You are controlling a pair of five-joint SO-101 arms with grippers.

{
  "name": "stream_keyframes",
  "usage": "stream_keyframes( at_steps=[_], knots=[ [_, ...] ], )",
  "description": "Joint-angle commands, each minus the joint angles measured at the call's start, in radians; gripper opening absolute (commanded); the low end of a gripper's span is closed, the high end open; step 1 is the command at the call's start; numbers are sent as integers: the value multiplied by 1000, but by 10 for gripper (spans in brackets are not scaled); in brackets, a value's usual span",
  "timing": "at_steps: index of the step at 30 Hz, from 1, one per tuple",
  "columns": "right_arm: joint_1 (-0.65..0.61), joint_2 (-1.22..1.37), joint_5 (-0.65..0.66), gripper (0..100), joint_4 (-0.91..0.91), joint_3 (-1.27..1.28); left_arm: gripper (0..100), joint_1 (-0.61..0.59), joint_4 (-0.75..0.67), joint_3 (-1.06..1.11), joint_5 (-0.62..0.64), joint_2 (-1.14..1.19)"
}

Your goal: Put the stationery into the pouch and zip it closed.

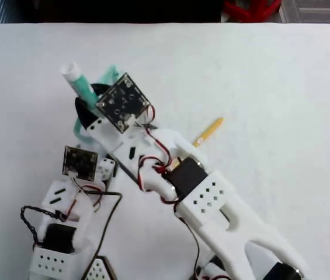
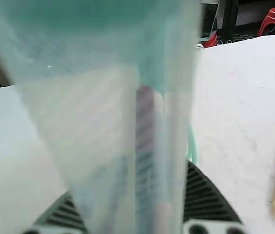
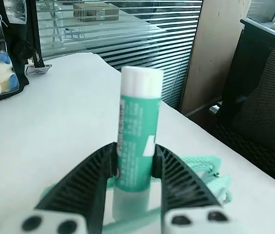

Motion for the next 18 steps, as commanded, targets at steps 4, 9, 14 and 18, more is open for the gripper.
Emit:
stream_keyframes(
  at_steps=[4, 9, 14, 18],
  knots=[
    [-4, -10, 2, 135, 56, -9, 215, 7, -2, -6, -3, -12],
    [-4, -61, 2, 201, 56, -5, 215, 5, -2, -6, -3, -12],
    [-4, -163, 3, 201, 56, -8, 215, 5, -3, -6, -3, -12],
    [30, -259, 14, 201, 108, -29, 215, 5, -3, -6, -3, -12]
  ],
)
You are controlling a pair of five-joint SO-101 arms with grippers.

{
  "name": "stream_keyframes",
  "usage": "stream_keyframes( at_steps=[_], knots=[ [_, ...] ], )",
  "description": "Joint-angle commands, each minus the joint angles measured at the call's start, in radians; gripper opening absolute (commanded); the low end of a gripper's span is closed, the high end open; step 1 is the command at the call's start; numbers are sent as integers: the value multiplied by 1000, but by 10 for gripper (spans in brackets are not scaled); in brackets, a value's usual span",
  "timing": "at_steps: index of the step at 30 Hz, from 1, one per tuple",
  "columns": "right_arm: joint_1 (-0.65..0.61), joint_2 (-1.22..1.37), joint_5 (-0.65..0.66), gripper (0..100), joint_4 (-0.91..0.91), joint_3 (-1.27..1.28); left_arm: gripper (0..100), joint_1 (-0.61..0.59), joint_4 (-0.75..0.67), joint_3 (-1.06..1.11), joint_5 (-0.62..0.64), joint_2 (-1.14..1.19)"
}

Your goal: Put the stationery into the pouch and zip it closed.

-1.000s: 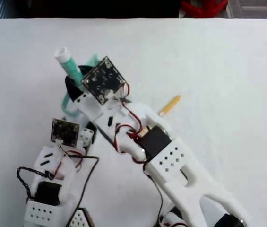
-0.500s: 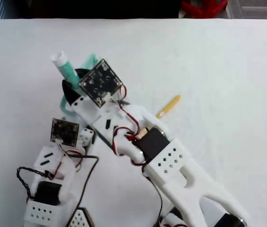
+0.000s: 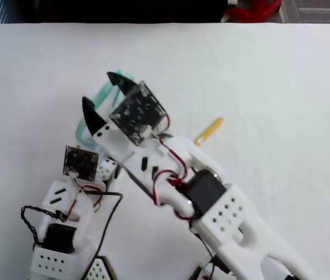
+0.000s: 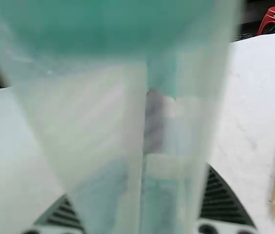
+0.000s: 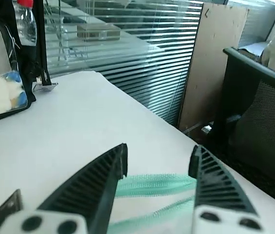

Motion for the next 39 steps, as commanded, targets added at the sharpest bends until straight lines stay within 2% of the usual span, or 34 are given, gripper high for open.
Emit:
stream_keyframes(
  at_steps=[1, 11, 15, 19, 26, 32, 36, 39],
  knots=[
    [58, -94, 28, 201, 51, -43, 215, 5, -3, -6, 0, -12],
    [458, -173, 97, 201, 358, -84, 214, 7, 0, -6, -8, -12],
    [542, -96, 195, 201, 493, -71, 214, 7, 0, -6, -8, -12],
    [588, 111, 178, 201, 515, -91, 214, 7, 2, -6, -8, -12],
    [651, 553, -123, 204, 527, -273, 214, 7, 18, -5, -9, -12],
    [645, 886, -411, 205, 711, -523, 214, 7, 18, -5, -9, -12],
    [645, 1076, -511, 202, 834, -669, 214, 7, 18, -5, -9, -12],
    [645, 1199, -559, 202, 855, -749, 214, 7, 17, -5, -9, -12]
  ],
)
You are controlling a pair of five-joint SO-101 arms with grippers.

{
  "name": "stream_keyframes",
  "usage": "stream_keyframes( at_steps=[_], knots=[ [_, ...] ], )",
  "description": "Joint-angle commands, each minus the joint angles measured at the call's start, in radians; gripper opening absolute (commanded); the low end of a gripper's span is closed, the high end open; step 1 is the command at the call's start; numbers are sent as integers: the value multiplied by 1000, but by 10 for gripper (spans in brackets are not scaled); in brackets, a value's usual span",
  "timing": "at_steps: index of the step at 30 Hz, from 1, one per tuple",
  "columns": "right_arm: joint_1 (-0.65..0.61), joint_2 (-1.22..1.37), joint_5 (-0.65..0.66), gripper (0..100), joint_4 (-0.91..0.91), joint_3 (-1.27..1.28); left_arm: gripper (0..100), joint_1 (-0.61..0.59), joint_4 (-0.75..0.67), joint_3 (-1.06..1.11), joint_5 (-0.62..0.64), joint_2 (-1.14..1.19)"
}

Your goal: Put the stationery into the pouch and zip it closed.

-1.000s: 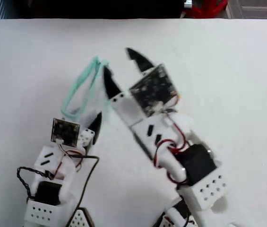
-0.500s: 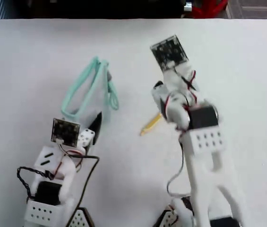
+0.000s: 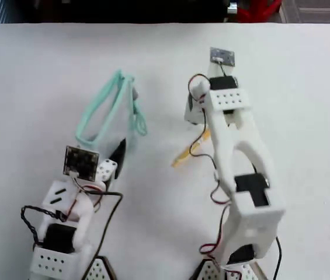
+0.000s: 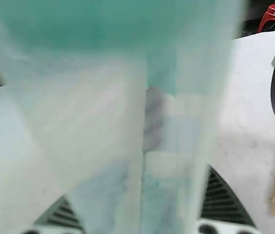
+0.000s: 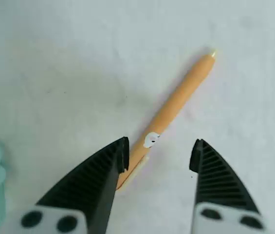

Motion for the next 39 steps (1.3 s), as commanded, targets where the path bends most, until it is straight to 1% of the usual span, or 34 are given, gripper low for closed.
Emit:
stream_keyframes(
  at_steps=[1, 4, 10, 13, 15, 16, 17, 19, 21, 24, 27, 32, 36, 39],
  knots=[
    [7, 111, -61, 202, 24, -129, 214, 7, 6, -5, -9, -12],
    [10, 216, -84, 202, 22, -213, 214, 7, 6, -5, -9, -12],
    [12, 349, -80, 194, 62, -327, 214, 7, 6, -5, -9, -12],
    [18, 384, -80, 123, 73, -344, 214, 7, 6, -5, -9, -12],
    [21, 392, -78, 19, 73, -342, 214, 7, 6, -5, -9, -12],
    [22, 395, -78, 9, 73, -342, 214, 7, 6, -5, -9, -12],
    [22, 397, -78, 34, 74, -339, 214, 7, 8, -5, -9, -12],
    [24, 394, -78, 12, 74, -338, 214, 7, 8, -5, -9, -12],
    [35, 386, -78, 19, 102, -347, 214, 8, 8, -5, -9, -12],
    [45, 320, -78, 18, 179, -387, 214, 10, 8, -5, -9, -12],
    [54, 193, -72, 18, 252, -394, 214, 10, 8, -5, -9, -12],
    [31, -62, 51, 18, 257, -325, 214, 10, 9, -5, -9, -12],
    [-21, -289, 121, 18, 254, -299, 214, 10, 9, -5, -9, -12],
    [-71, -449, 189, 18, 214, -295, 214, 10, 9, -5, -9, -12]
  ],
)
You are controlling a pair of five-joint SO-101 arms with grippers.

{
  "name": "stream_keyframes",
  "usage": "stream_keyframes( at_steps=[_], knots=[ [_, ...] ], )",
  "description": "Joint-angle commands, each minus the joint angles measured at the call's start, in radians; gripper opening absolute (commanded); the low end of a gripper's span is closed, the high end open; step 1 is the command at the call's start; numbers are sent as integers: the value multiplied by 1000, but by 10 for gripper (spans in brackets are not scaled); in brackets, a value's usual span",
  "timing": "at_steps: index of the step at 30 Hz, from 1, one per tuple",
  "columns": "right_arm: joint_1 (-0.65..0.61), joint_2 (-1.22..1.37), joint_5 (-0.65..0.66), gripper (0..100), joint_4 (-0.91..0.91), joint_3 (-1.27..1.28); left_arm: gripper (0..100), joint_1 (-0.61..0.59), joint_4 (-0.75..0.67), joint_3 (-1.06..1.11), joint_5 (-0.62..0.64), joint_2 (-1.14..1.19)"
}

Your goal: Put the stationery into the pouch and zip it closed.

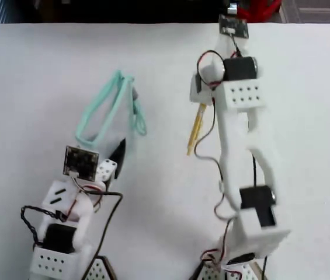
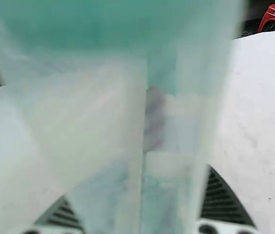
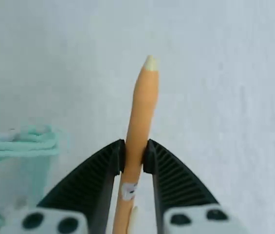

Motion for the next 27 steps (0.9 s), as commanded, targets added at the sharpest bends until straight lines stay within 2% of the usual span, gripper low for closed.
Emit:
stream_keyframes(
  at_steps=[1, 11, 16, 24, 27],
  knots=[
    [-68, -234, 89, 18, -50, 3, 214, 8, 9, -5, -9, -12],
    [-213, -516, 127, 18, -262, 72, 214, 8, 9, -5, -9, -12],
    [-340, -625, 129, 18, -381, 75, 214, 10, 9, -5, -9, -12],
    [-493, -499, 141, 18, -590, 77, 214, 10, 9, -5, -9, -12],
    [-561, -460, 265, 18, -610, 77, 214, 10, 9, -5, -9, -12]
  ],
)
